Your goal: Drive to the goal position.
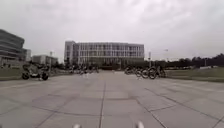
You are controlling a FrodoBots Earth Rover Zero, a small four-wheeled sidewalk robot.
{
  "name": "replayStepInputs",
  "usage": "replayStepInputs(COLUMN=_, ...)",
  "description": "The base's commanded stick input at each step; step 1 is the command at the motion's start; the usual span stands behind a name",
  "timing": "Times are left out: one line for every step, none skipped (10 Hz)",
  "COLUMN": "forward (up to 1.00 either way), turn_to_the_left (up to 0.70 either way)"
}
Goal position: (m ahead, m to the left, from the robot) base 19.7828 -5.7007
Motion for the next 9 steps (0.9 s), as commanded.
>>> replayStepInputs(forward=0.85, turn_to_the_left=0.0)
replayStepInputs(forward=0.85, turn_to_the_left=0.0)
replayStepInputs(forward=0.85, turn_to_the_left=0.0)
replayStepInputs(forward=0.85, turn_to_the_left=0.0)
replayStepInputs(forward=0.85, turn_to_the_left=0.0)
replayStepInputs(forward=0.85, turn_to_the_left=0.0)
replayStepInputs(forward=0.85, turn_to_the_left=0.0)
replayStepInputs(forward=0.85, turn_to_the_left=0.0)
replayStepInputs(forward=0.85, turn_to_the_left=0.0)
